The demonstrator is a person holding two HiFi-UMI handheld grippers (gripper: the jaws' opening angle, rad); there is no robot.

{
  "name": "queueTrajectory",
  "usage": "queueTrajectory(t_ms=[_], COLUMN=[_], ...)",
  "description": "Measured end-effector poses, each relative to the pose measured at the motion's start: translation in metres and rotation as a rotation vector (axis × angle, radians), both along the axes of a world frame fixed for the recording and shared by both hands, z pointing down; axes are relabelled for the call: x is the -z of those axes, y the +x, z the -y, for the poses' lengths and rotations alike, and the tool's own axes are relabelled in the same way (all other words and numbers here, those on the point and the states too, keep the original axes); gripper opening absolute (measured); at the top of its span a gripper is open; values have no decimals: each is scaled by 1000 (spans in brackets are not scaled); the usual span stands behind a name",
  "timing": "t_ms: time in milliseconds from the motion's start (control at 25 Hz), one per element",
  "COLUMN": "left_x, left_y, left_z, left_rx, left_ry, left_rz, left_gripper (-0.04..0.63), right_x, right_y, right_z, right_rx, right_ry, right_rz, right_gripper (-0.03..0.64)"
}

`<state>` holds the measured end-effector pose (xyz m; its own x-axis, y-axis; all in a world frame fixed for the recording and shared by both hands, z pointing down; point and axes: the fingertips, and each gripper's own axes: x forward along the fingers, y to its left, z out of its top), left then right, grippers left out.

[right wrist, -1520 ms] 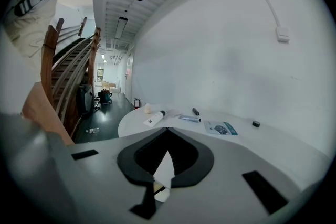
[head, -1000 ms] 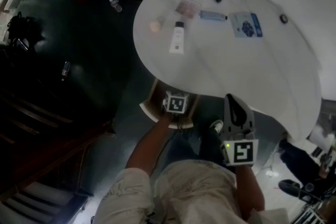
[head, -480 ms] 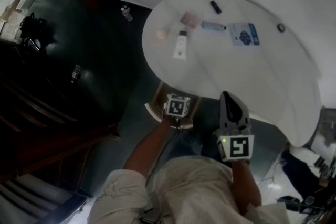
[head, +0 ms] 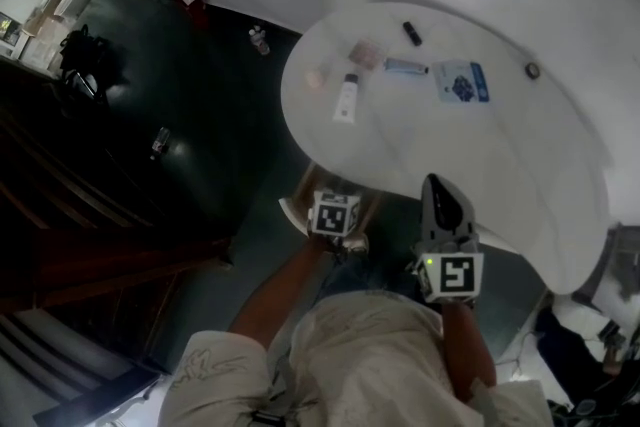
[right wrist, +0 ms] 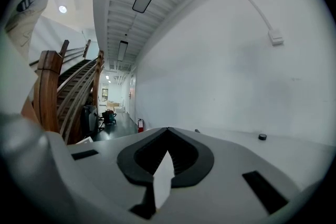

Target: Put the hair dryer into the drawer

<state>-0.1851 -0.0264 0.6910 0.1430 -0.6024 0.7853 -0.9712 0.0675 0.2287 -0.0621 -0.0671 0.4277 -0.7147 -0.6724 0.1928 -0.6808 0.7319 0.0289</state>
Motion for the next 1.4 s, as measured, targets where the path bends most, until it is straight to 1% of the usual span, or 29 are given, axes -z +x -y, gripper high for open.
queueTrajectory(t_ms=[40,160,200,360,480,560,640,800,880,1000,1160,1280,1400], left_x=[8,24,28,38,52,67,85,127,148,186,235,260,281], left_y=[2,7,9,21,29,32,37,54,66,90,127,159,190], left_z=[-1,-5,-8,-20,-23,-21,-13,14,31,62,101,121,133], left_rx=[2,-1,3,12,1,1,9,13,6,-19,-47,-86,-128], left_ry=[6,-7,-9,-51,-86,-86,-63,17,70,194,381,480,573], left_rz=[11,64,72,43,45,51,50,71,85,114,153,152,147], left_gripper=[262,261,261,261,261,261,261,261,261,259,202,176,137], right_x=[1,5,7,11,14,16,18,26,30,38,54,65,72], right_y=[2,10,14,27,37,43,50,67,79,100,134,162,190], right_z=[1,8,10,19,27,30,34,43,48,58,72,78,79], right_rx=[2,12,14,11,8,9,5,-14,-37,-88,-177,-251,-320], right_ry=[1,17,23,21,20,23,27,49,60,75,92,108,126], right_rz=[4,12,17,33,43,43,47,56,57,58,73,79,67], right_gripper=[3,3,3,3,3,3,3,3,3,3,3,3,3])
